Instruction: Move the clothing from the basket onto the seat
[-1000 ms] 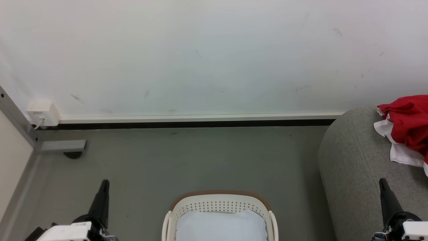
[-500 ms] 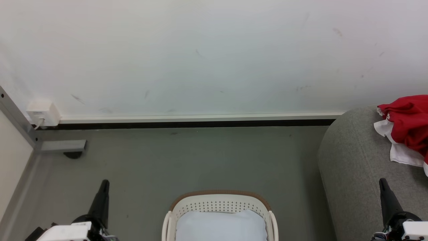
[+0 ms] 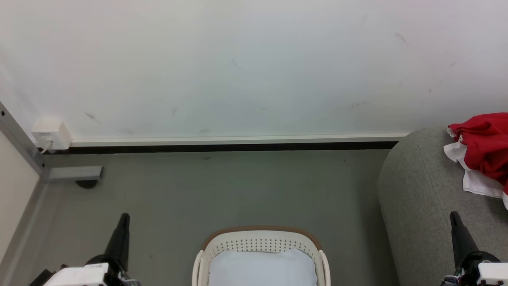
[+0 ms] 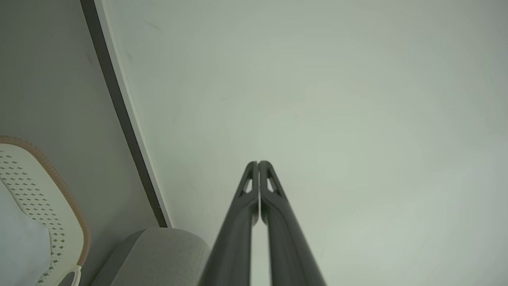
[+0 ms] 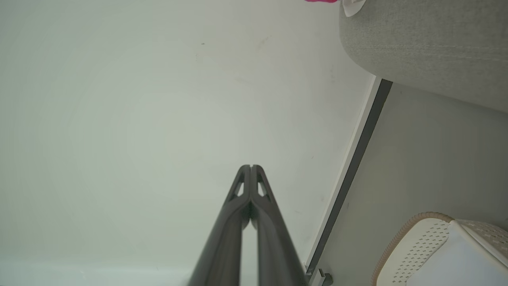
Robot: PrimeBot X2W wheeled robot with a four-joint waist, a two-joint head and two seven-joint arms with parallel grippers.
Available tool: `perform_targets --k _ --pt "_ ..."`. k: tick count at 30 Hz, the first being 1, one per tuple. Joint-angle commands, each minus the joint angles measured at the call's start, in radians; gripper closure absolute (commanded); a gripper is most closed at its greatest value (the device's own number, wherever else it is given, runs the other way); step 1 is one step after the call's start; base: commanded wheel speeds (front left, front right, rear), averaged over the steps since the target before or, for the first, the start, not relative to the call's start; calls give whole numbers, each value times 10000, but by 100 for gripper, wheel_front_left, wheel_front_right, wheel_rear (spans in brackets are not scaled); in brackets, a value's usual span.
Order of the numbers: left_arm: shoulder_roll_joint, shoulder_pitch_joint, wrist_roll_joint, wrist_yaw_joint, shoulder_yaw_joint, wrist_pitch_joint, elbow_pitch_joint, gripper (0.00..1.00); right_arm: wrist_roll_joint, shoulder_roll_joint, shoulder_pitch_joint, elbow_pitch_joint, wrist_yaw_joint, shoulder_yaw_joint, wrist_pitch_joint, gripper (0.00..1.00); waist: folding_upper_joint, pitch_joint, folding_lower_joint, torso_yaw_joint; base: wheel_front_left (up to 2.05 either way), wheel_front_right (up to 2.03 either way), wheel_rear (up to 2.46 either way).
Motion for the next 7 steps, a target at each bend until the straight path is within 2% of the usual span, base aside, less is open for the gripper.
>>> perform_targets --k 1,7 --pt "62 -91 -140 -45 24 36 -29 100 17 -71 -124 -46 -21 -35 30 100 0 0 0 0 0 0 0" --pt "62 -91 -140 -45 24 34 -29 100 17 -71 -124 -46 -21 -35 30 100 0 0 0 0 0 0 0"
